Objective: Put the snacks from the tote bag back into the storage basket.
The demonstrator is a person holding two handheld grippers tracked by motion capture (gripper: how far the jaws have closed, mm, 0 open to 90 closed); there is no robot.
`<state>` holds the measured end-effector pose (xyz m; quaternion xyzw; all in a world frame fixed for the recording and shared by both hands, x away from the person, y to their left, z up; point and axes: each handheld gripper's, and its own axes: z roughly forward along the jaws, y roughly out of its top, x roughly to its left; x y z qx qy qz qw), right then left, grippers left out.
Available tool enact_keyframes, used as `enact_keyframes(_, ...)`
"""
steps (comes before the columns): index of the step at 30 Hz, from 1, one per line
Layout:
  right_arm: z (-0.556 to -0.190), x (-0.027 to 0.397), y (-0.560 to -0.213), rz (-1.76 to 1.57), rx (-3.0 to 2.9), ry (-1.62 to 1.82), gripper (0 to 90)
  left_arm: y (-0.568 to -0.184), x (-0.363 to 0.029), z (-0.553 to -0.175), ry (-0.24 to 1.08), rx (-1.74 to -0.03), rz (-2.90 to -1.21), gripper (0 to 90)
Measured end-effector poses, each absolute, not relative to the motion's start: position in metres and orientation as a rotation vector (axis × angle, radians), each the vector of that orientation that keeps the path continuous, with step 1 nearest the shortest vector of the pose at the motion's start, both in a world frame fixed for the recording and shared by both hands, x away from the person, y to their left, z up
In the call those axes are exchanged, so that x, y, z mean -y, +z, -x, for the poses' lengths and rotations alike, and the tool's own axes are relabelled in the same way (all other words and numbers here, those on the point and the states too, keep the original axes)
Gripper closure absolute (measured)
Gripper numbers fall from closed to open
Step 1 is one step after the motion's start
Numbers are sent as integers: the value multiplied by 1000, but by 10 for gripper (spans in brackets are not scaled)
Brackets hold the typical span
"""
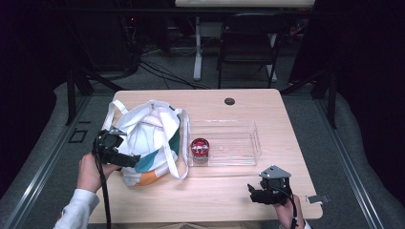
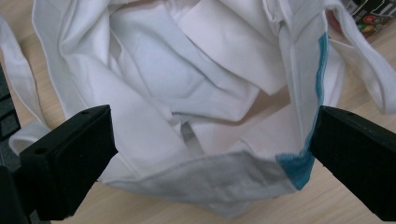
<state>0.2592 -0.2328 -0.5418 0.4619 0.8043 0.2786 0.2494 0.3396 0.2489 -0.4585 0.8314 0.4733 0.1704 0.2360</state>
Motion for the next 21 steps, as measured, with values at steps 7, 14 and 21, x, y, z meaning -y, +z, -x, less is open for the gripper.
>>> enact_keyframes(7,-259,232,-542,-1254,-2195,757,140,-461,-260,-320,524,-1295,-2216,4)
enact_keyframes(14,-259,232,-542,-1254,-2190,762,139,-466,-270,-304,517,-1298,-2193,4)
enact_keyframes(21,-259,233,-542,-1254,-2190,755,140,-469,-279,-300,502,-1320,-2166,4)
